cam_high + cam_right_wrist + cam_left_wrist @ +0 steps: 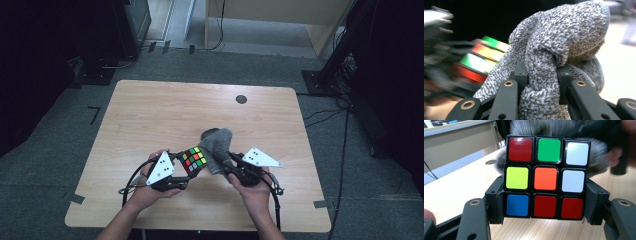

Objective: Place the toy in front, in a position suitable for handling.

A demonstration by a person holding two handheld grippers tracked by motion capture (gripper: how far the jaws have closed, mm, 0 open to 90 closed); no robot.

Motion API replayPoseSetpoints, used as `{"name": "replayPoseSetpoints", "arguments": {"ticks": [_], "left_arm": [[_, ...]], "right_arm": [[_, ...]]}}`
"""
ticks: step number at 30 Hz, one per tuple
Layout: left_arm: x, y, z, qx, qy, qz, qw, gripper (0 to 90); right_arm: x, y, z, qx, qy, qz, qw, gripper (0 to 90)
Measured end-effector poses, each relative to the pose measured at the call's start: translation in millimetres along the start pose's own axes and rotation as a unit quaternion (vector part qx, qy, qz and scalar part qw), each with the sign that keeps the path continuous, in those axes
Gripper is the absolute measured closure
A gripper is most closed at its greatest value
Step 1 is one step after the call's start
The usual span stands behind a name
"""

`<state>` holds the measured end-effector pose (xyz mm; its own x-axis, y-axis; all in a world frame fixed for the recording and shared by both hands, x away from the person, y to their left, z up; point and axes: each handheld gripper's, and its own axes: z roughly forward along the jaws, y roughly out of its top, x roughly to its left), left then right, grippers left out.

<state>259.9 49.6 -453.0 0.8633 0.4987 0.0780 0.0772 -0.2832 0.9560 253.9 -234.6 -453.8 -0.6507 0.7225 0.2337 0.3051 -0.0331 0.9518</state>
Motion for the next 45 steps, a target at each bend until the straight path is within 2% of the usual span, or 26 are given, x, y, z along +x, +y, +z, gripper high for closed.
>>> {"name": "replayPoseSetpoints", "arguments": {"ticks": [1, 2, 4, 7, 9, 10, 11, 14, 16, 18, 21, 23, 26, 27, 30, 33, 37, 38, 40, 43, 45], "left_arm": [[2.4, 0.4, -1.1, -0.006, 0.0, -0.011, 0.9999, 34.1], [4.6, 0.4, -1.7, -0.01, 0.0, -0.022, 0.9997, 34.1], [7.9, -0.3, -2.3, -0.014, 0.003, -0.038, 0.9992, 34.1], [11.8, -2.0, -2.1, -0.017, 0.006, -0.061, 0.998, 34.0], [14.8, -2.2, -2.4, -0.025, 0.007, -0.082, 0.9963, 34.0], [16.6, -2.1, -3.1, -0.028, 0.006, -0.092, 0.9953, 34.0], [18.6, -2.0, -4.0, -0.032, 0.006, -0.102, 0.9942, 34.0], [24.7, -2.5, -7.4, -0.043, 0.002, -0.129, 0.9907, 34.0], [28.7, -3.1, -8.9, -0.045, -0.002, -0.145, 0.9884, 34.0], [31.5, -3.7, -9.5, -0.048, -0.002, -0.159, 0.9862, 34.0], [33.5, -4.2, -10.0, -0.046, 0.0, -0.164, 0.9853, 34.0], [34.2, -4.4, -10.4, -0.044, 0.002, -0.163, 0.9856, 34.0], [34.8, -5.1, -10.6, -0.039, 0.009, -0.153, 0.9874, 34.0], [34.9, -5.4, -10.6, -0.037, 0.009, -0.155, 0.9871, 33.9], [35.5, -5.3, -10.5, -0.04, 0.004, -0.165, 0.9855, 34.0], [36.6, -4.2, -11.3, -0.046, -0.002, -0.18, 0.9826, 33.9], [38.6, -3.1, -11.6, -0.051, -0.005, -0.203, 0.9777, 33.9], [39.0, -2.8, -11.6, -0.052, -0.007, -0.208, 0.9766, 33.9], [39.1, -2.3, -11.7, -0.055, -0.011, -0.216, 0.9747, 33.9], [39.8, -2.0, -12.0, -0.053, -0.019, -0.219, 0.9741, 33.8], [41.4, -2.0, -12.3, -0.048, -0.025, -0.218, 0.9743, 33.8]], "right_arm": [[-5.5, -2.0, -0.8, 0.008, -0.015, 0.0, 0.9999, 68.5], [-9.5, -3.8, -0.7, 0.014, -0.017, 0.006, 0.9997, 68.5], [-14.3, -6.9, 1.8, 0.024, 0.001, 0.022, 0.9995, 68.6], [-12.1, -11.5, 8.1, 0.038, -0.001, 0.004, 0.9993, 67.5], [-11.3, -14.0, 11.6, 0.049, -0.02, -0.007, 0.9986, 63.0], [-11.9, -15.0, 12.4, 0.048, -0.032, -0.006, 0.9983, 60.0], [-13.6, -15.8, 13.0, 0.05, -0.043, 0.005, 0.9978, 56.2], [-22.4, -19.5, 13.0, 0.071, -0.075, 0.012, 0.9946, 50.3], [-26.4, -19.8, 12.3, 0.076, -0.065, 0.031, 0.9946, 44.2], [-25.5, -17.3, 11.4, 0.065, -0.044, 0.031, 0.9964, 40.2], [-19.6, -14.1, 10.0, 0.047, -0.047, 0.016, 0.9977, 32.0], [-17.7, -12.8, 8.2, 0.037, -0.052, 0.005, 0.9979, 31.9], [-16.4, -9.3, 3.4, 0.011, -0.053, 0.003, 0.9985, 31.7], [-15.7, -7.7, 1.7, 0.003, -0.054, 0.004, 0.9985, 31.8], [-12.3, -3.6, -1.1, -0.012, -0.052, -0.01, 0.9985, 31.7], [-7.7, -5.1, 1.7, -0.01, -0.037, -0.028, 0.9989, 31.6], [0.8, -12.0, 10.5, -0.004, 0.002, -0.026, 0.9996, 31.5], [3.8, -13.5, 12.9, -0.003, 0.009, -0.031, 0.9995, 31.6], [11.7, -16.5, 17.0, 0.003, 0.008, -0.058, 0.9983, 31.4], [19.8, -19.6, 20.9, 0.006, 0.011, -0.085, 0.9963, 30.3], [22.1, -20.0, 20.7, -0.005, 0.014, -0.102, 0.9947, 30.1]]}}
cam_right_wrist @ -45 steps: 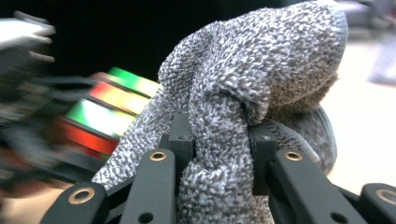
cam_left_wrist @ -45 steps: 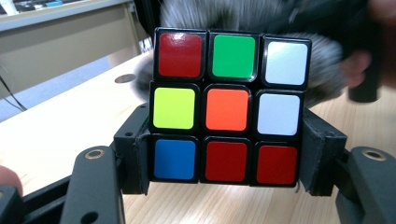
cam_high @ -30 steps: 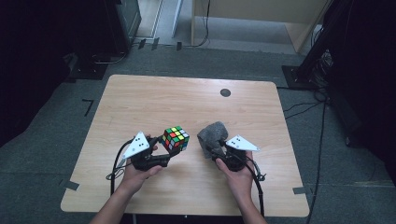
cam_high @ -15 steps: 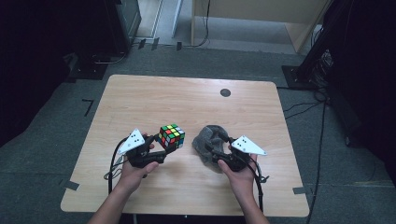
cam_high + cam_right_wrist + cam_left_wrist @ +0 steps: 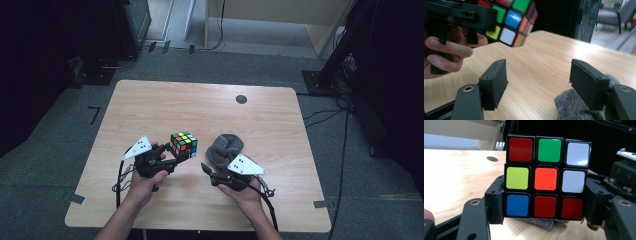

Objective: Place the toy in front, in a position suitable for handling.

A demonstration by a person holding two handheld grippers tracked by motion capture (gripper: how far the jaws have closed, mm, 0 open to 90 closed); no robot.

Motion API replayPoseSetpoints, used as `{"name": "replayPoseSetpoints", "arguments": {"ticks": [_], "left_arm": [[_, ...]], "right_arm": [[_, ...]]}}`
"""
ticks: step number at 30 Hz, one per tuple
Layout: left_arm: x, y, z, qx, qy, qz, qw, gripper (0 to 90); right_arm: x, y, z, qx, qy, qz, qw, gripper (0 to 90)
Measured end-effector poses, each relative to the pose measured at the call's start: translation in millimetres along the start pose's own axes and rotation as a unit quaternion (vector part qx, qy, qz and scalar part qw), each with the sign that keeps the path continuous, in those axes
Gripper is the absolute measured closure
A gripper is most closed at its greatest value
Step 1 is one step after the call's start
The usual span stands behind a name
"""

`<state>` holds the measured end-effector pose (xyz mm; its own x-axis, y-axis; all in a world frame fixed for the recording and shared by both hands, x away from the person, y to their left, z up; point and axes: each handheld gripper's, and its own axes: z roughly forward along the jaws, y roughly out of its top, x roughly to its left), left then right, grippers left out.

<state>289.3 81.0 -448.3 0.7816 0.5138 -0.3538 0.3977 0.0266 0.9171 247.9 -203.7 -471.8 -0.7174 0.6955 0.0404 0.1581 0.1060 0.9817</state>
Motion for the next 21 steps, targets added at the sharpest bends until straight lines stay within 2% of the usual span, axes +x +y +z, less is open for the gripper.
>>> {"name": "replayPoseSetpoints", "arguments": {"ticks": [2, 4, 7, 10, 13, 15, 18, 21], "left_arm": [[2.9, 1.4, -0.8, 0.011, -0.008, -0.004, 0.9999, 33.8], [5.2, 3.0, -2.1, 0.016, -0.015, -0.01, 0.9997, 33.8], [8.4, 5.7, -3.8, 0.031, -0.037, -0.016, 0.9987, 33.9], [8.3, 7.7, -4.3, 0.051, -0.046, -0.006, 0.9976, 33.9], [10.7, 8.5, -2.7, 0.073, -0.065, -0.014, 0.9952, 33.9], [13.3, 8.0, -0.3, 0.084, -0.083, -0.026, 0.9926, 34.0], [14.1, 6.8, 4.7, 0.106, -0.095, -0.026, 0.9894, 34.0], [13.5, 5.0, 10.4, 0.132, -0.109, -0.024, 0.985, 34.0]], "right_arm": [[0.9, -0.5, -1.3, -0.017, -0.011, -0.037, 0.9991, 31.2], [1.5, -1.9, -2.8, -0.036, -0.017, -0.078, 0.9962, 31.6], [3.0, -4.6, -2.5, -0.049, -0.002, -0.115, 0.9921, 32.7], [7.1, -8.3, -0.4, -0.06, 0.011, -0.156, 0.9858, 33.1], [11.4, -10.0, 1.2, -0.078, 0.022, -0.191, 0.9783, 32.9], [13.5, -10.4, 1.7, -0.082, 0.028, -0.207, 0.9745, 32.2], [15.0, -11.7, 4.3, -0.077, 0.03, -0.224, 0.9711, 30.0], [15.5, -13.6, 7.7, -0.071, 0.027, -0.243, 0.9671, 28.2]]}}
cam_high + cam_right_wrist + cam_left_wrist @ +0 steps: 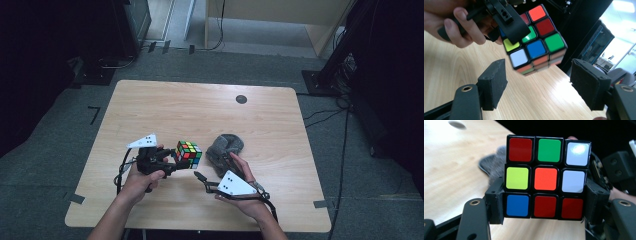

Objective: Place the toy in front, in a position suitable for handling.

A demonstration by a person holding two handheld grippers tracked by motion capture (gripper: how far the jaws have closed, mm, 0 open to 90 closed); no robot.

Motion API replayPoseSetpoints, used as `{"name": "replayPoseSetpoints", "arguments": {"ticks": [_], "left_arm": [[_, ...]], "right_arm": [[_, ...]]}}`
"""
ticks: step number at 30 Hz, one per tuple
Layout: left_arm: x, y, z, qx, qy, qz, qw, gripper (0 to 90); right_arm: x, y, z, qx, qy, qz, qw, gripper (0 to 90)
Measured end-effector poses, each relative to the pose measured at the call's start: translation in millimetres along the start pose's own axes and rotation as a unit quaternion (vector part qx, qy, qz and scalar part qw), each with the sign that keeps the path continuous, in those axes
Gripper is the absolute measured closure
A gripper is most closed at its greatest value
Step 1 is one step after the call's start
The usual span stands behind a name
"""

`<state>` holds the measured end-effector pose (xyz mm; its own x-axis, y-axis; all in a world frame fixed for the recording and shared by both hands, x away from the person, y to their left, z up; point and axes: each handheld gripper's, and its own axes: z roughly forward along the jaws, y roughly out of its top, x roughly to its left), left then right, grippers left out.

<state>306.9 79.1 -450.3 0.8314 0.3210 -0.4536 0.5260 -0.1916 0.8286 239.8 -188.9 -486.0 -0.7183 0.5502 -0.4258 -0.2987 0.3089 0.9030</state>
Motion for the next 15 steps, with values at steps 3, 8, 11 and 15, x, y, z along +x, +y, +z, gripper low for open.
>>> {"name": "replayPoseSetpoints", "arguments": {"ticks": [3, 8, 11, 15], "left_arm": [[1.7, -0.8, 4.2, 0.015, 0.001, -0.012, 0.9998, 34.0], [2.5, -1.1, 8.8, 0.028, -0.011, -0.029, 0.9991, 33.9], [3.1, -1.3, 11.6, 0.034, -0.015, -0.043, 0.9984, 33.9], [4.2, -1.3, 11.1, 0.039, -0.021, -0.047, 0.9979, 33.5]], "right_arm": [[0.4, -1.2, 2.0, 0.005, 0.002, -0.02, 0.9998, 26.8], [5.6, -2.7, 5.7, 0.012, 0.006, -0.069, 0.9975, 26.7], [7.9, -4.1, 8.5, 0.019, -0.005, -0.084, 0.9962, 31.8], [6.8, -4.0, 6.5, 0.027, -0.001, -0.098, 0.9948, 34.6]]}}
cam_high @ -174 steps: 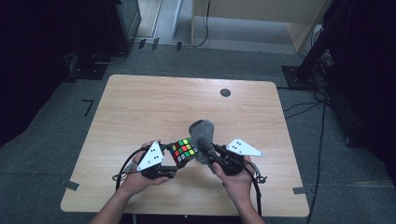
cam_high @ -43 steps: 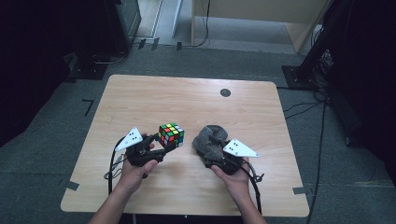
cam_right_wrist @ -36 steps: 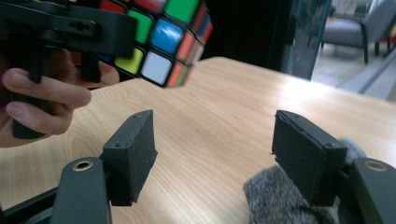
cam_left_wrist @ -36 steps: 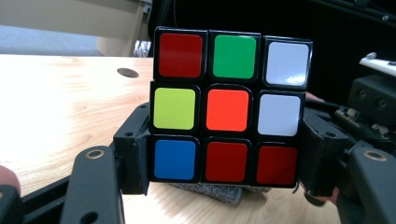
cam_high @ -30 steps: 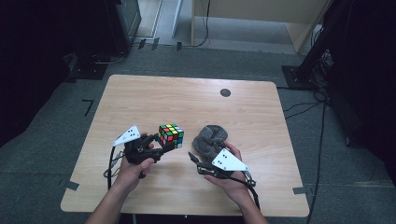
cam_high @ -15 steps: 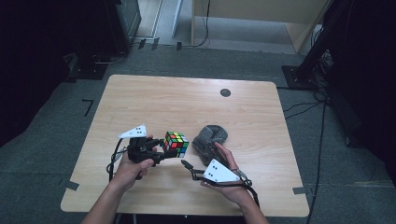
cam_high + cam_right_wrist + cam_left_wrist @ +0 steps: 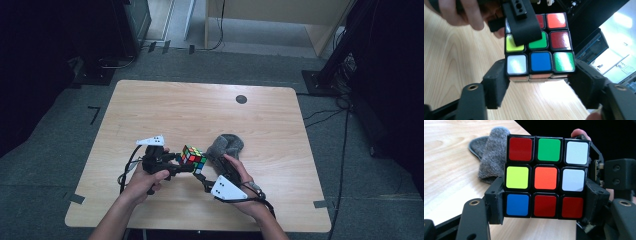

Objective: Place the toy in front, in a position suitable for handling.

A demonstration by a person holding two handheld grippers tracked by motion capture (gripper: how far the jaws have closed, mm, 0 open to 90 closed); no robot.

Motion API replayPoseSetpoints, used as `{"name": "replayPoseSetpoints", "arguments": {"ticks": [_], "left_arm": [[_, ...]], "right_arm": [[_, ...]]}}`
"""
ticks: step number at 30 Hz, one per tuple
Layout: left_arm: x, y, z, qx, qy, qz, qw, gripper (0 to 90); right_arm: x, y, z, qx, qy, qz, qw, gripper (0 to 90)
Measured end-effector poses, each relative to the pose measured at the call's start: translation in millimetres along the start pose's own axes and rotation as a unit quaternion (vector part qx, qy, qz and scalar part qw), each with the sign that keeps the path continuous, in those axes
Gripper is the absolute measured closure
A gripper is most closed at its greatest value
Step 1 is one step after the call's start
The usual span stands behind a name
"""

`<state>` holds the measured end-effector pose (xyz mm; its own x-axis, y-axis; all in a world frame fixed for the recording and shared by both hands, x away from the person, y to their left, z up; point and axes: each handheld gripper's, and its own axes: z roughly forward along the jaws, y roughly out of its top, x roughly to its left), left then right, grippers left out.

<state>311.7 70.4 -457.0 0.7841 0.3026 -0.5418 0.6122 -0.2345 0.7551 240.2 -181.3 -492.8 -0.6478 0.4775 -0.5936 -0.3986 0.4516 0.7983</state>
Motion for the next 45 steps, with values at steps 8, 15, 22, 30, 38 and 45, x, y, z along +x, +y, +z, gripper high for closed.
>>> {"name": "replayPoseSetpoints", "arguments": {"ticks": [8, 15, 22, 30, 38, 45], "left_arm": [[-5.2, 1.4, -4.4, -0.031, 0.041, 0.03, 0.9983, 15.0], [-4.7, 1.2, -17.4, -0.087, 0.093, 0.064, 0.9898, 11.5], [-1.5, -12.1, -2.2, -0.049, 0.212, 0.131, 0.9672, 11.6], [-24.3, -24.5, 23.3, -0.016, 0.254, 0.269, 0.9289, 13.1], [-33.1, -27.9, 28.7, -0.026, 0.275, 0.311, 0.9091, 12.1], [-37.9, -29.8, 28.8, -0.037, 0.267, 0.332, 0.9037, 13.3]], "right_arm": [[-6.3, -4.2, -3.1, 0.031, -0.001, 0.046, 0.9985, 34.7], [-20.3, -14.2, -10.3, 0.048, -0.019, 0.136, 0.9894, 34.8], [-35.3, -8.1, -18.7, 0.04, -0.038, 0.261, 0.9637, 34.8], [-40.2, 6.5, -20.6, 0.043, -0.051, 0.363, 0.9293, 34.8], [-33.1, 16.3, -14.4, 0.056, -0.023, 0.421, 0.9048, 34.8], [-25.0, 19.7, -8.2, 0.075, -0.007, 0.443, 0.8932, 34.8]]}}
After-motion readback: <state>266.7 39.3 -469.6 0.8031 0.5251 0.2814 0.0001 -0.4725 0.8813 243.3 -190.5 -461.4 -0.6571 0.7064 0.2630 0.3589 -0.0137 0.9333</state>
